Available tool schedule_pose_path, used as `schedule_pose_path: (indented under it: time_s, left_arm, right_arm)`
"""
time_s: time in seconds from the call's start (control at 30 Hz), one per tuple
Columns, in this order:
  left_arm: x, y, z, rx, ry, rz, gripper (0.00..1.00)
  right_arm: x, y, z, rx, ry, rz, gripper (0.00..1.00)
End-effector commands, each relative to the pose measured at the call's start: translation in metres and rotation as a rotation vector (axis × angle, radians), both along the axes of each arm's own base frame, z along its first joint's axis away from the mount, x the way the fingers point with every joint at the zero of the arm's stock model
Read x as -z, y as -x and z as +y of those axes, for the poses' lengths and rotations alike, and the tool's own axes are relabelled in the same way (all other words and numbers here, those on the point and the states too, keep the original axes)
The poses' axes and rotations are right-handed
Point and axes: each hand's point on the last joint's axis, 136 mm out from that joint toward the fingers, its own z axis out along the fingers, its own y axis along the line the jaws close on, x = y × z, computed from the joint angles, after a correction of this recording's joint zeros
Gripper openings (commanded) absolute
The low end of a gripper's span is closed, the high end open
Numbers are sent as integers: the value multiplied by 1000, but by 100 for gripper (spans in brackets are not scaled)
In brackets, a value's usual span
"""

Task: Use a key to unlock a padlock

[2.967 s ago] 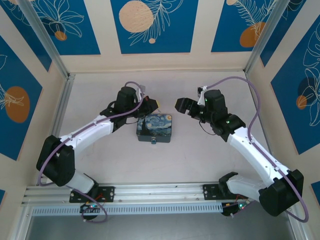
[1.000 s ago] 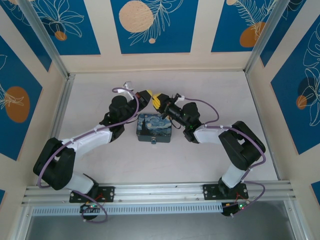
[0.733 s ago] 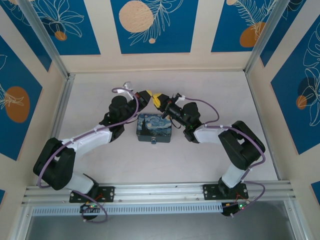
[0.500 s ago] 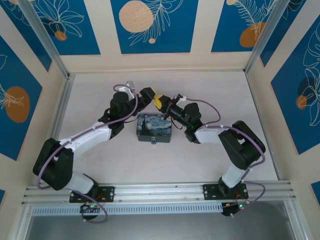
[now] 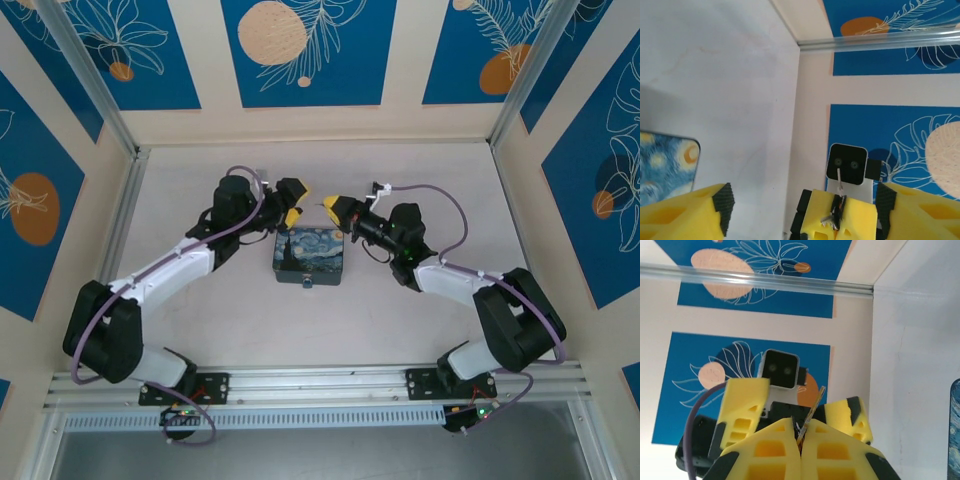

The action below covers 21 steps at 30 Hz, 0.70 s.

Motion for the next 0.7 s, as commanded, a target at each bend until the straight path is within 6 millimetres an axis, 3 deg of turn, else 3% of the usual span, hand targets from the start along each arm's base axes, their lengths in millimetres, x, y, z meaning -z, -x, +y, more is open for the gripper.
schedule_pose_path:
  time_s: [0.0,0.27,0.67]
  left_arm:
    - [0,4,-7,35,94,63,71]
    - [1,0,-15,13,165,86,41]
    - [1,3,-17,10,181,82,34]
  right_arm:
    - [2,7,4,-27,45,-80,0]
    - [0,2,17,-26,11,-70,0]
    - [6,-9,19,17,-49,-42,0]
